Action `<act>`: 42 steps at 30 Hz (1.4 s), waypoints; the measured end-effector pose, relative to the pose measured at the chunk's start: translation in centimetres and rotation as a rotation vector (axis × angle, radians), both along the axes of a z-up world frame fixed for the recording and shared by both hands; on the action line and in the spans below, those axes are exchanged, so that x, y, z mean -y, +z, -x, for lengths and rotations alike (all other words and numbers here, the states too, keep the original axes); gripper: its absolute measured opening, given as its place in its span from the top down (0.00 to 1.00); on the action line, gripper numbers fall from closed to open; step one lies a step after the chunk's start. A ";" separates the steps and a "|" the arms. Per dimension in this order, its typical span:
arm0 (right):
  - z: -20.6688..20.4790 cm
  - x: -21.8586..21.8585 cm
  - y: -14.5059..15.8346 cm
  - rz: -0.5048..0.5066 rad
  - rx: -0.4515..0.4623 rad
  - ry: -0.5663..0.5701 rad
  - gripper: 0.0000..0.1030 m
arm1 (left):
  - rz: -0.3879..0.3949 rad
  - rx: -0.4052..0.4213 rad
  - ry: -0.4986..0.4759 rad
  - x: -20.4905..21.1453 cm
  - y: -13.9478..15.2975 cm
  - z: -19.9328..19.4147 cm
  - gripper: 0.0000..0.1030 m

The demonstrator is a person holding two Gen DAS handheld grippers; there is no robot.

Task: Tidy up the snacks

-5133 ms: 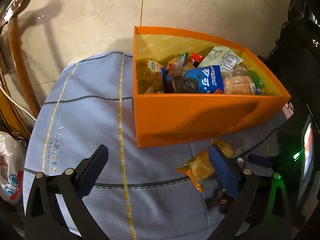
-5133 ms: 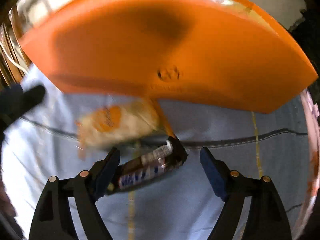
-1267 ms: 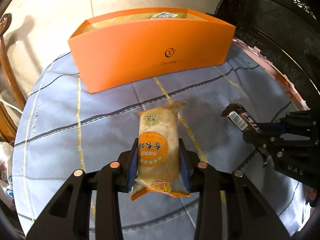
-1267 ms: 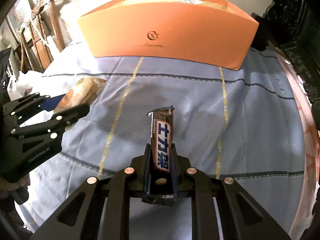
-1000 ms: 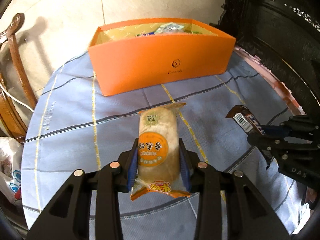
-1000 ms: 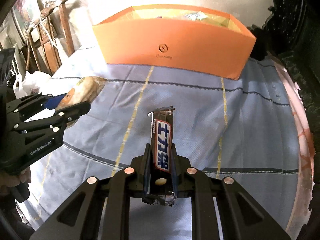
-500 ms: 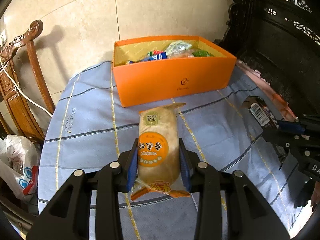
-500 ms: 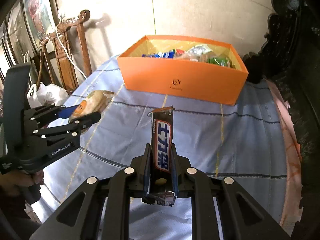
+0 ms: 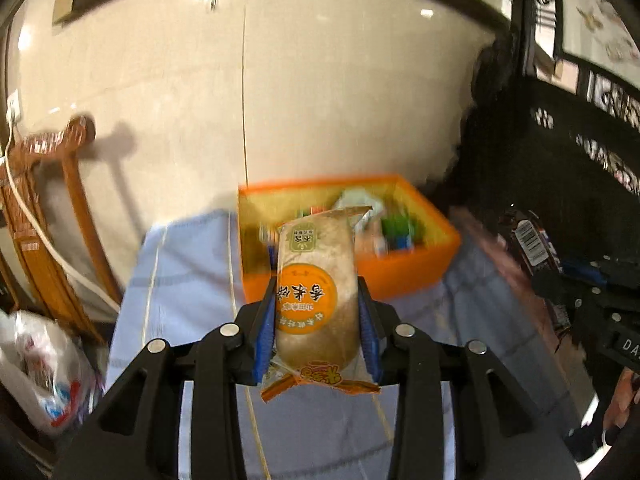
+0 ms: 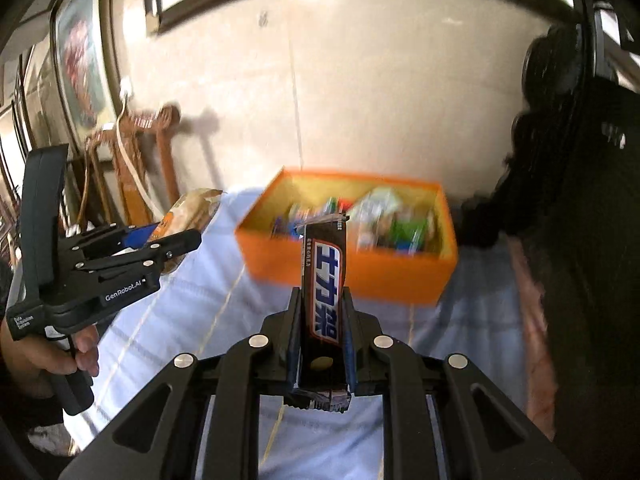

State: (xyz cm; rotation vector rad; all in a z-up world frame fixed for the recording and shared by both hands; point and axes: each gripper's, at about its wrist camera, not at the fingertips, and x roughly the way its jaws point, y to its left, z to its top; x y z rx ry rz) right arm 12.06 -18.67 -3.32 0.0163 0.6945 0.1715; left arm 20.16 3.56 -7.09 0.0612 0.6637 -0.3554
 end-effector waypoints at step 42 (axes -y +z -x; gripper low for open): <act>15.6 -0.3 1.4 0.079 0.023 -0.080 0.11 | -0.104 -0.104 0.125 -0.4 1.0 15.8 0.04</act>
